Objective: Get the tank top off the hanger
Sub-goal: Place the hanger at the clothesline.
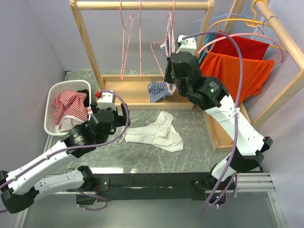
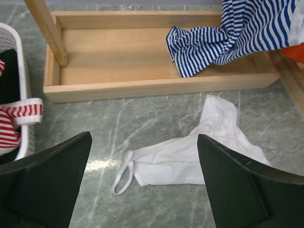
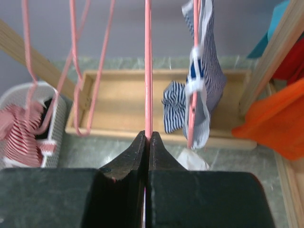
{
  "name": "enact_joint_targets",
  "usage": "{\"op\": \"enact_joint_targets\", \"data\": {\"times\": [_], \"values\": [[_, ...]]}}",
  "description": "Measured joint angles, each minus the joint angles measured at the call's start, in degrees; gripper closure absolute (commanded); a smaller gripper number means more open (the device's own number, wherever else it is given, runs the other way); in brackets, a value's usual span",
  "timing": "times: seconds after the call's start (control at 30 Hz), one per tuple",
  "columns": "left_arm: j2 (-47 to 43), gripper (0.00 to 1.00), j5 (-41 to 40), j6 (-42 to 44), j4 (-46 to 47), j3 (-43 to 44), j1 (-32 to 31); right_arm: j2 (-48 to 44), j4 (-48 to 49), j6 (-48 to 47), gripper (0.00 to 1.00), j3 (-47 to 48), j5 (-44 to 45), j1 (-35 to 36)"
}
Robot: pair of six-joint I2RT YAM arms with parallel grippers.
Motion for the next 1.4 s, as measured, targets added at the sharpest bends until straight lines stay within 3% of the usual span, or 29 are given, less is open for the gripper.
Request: {"op": "enact_joint_targets", "data": {"times": [0.4, 0.87, 0.93, 0.97, 1.07, 1.17, 1.4], "values": [[6.86, 0.01, 7.06, -8.74, 1.51, -7.15, 0.00, 12.76, 3.72, -9.18, 1.00, 20.94, 1.05, -0.70], [8.59, 0.01, 11.89, -8.00, 4.98, -7.26, 0.00, 18.67, 4.09, -11.23, 1.00, 21.68, -2.67, -4.55], [8.94, 0.01, 12.55, -7.61, 5.44, -7.26, 0.00, 18.51, 4.33, -11.30, 0.85, 21.57, -3.26, -4.55], [9.27, 0.01, 12.94, -7.41, 5.55, -7.26, 0.00, 18.25, 4.70, -11.30, 0.60, 20.98, -3.67, -4.55], [11.06, 0.01, 14.01, -7.13, 6.05, -7.26, 0.00, 16.24, 6.10, -11.08, 0.53, 16.22, -4.44, -4.57], [13.44, 0.00, 14.80, -6.88, 6.34, -7.26, 0.00, 13.33, 6.99, -11.13, 0.31, 10.91, -5.66, -4.57], [19.23, 0.01, 16.59, -5.64, 7.82, -7.26, 0.00, 0.70, 9.44, -10.84, 0.12, 0.28, -8.48, -4.55]]}}
